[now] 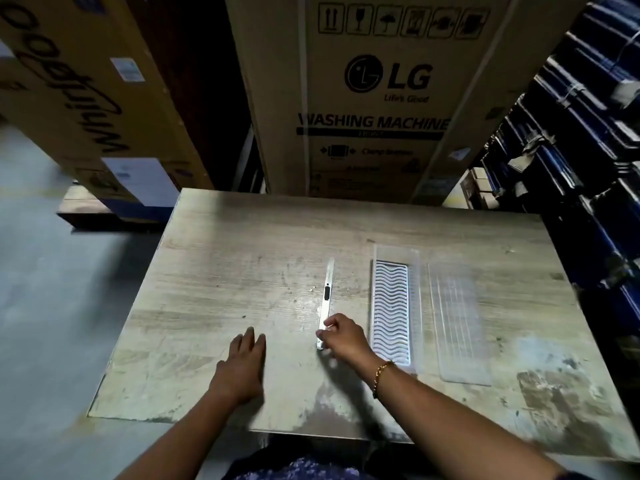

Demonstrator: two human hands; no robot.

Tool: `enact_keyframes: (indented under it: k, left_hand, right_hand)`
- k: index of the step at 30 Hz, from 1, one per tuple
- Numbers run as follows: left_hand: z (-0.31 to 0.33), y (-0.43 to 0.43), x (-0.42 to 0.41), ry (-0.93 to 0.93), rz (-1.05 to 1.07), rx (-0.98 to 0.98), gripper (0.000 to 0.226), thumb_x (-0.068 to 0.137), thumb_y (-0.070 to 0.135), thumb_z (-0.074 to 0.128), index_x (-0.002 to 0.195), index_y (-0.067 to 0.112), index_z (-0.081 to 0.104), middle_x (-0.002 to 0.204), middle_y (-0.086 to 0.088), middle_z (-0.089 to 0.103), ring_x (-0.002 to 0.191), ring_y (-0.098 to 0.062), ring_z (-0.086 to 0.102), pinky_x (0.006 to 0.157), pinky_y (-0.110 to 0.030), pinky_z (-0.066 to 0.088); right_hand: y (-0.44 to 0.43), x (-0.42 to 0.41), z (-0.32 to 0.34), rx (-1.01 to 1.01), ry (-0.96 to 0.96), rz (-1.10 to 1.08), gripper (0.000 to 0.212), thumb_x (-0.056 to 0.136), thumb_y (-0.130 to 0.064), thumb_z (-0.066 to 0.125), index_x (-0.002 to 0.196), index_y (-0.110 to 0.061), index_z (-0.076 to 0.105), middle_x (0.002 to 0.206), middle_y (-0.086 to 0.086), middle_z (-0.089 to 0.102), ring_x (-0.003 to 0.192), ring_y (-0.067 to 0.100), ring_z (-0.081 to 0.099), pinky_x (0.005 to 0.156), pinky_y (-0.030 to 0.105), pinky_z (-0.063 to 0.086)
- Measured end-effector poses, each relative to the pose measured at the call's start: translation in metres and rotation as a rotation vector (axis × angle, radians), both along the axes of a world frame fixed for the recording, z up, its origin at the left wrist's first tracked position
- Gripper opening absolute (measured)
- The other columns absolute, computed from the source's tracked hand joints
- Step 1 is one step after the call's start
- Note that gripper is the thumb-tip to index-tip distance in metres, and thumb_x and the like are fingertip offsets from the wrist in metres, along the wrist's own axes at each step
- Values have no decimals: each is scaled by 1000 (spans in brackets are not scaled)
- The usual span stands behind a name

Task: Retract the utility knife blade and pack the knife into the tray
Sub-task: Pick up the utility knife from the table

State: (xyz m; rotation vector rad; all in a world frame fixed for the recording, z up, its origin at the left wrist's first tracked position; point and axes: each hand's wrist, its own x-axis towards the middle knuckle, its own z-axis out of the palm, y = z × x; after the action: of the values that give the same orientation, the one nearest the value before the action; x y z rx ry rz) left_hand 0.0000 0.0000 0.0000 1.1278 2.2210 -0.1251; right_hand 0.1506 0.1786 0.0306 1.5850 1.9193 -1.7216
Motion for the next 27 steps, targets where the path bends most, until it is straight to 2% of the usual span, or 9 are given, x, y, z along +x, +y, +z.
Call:
enact_keyframes:
  k: [3, 9, 12, 16, 19, 22, 25, 27]
  left_hand:
    - [-3, 1, -6, -5, -11, 4, 95, 74, 21, 68, 152, 21, 14, 164, -5, 1, 149, -31, 5, 95, -52, 53]
    - [-9, 1, -10, 16, -26, 25, 94, 71, 19, 68, 149, 21, 18, 163, -6, 7, 147, -30, 9, 88, -49, 56]
    - [-9, 0, -12, 13, -34, 18, 96, 67, 22, 73, 148, 21, 20, 162, -6, 9, 146, -30, 11, 86, -49, 56]
    - [-8, 1, -13, 20, -39, 15, 95, 64, 24, 78, 142, 21, 25, 159, -6, 13, 142, -31, 14, 76, -48, 57]
    - [-9, 1, -13, 22, -39, 21, 94, 63, 25, 79, 141, 21, 26, 158, -6, 15, 142, -31, 14, 75, -48, 57]
    - [-10, 1, -12, 18, -38, 25, 96, 62, 26, 80, 141, 21, 26, 159, -6, 14, 142, -31, 14, 77, -50, 58]
    - [-9, 1, -12, 19, -41, 31, 95, 62, 26, 80, 141, 21, 27, 158, -6, 15, 142, -32, 15, 77, -49, 58]
    - [-10, 1, -13, 22, -45, 35, 96, 62, 26, 81, 141, 22, 26, 158, -6, 16, 141, -31, 16, 75, -47, 56]
  right_hand:
    - [7, -18, -10, 205, -123, 6, 36, 86, -28, 67, 118, -14, 58, 116, 6, 70, 110, 29, 65, 89, 32, 50]
    - [21, -36, -17, 275, -269, -54, 51, 83, -39, 70, 121, -12, 52, 125, 11, 62, 112, 36, 63, 88, 40, 53]
    - [20, -39, -23, 291, -308, -41, 46, 81, -35, 71, 117, -11, 52, 121, 12, 64, 108, 38, 65, 86, 43, 55]
    - [20, -42, -29, 282, -337, -39, 38, 80, -25, 66, 113, -11, 54, 117, 13, 66, 104, 39, 65, 85, 42, 56]
    - [22, -43, -32, 256, -324, -77, 35, 78, -24, 67, 109, -11, 58, 114, 12, 67, 102, 37, 66, 81, 38, 56]
    - [24, -41, -35, 235, -286, -86, 23, 77, -23, 66, 98, -13, 64, 108, 11, 69, 97, 36, 67, 74, 32, 52]
    - [25, -37, -36, 194, -213, -96, 9, 77, -22, 67, 78, -17, 59, 97, 10, 72, 90, 35, 69, 75, 37, 56]
    - [24, -34, -35, 145, -125, -147, 22, 78, -20, 72, 71, -18, 52, 83, 9, 69, 81, 36, 70, 74, 42, 56]
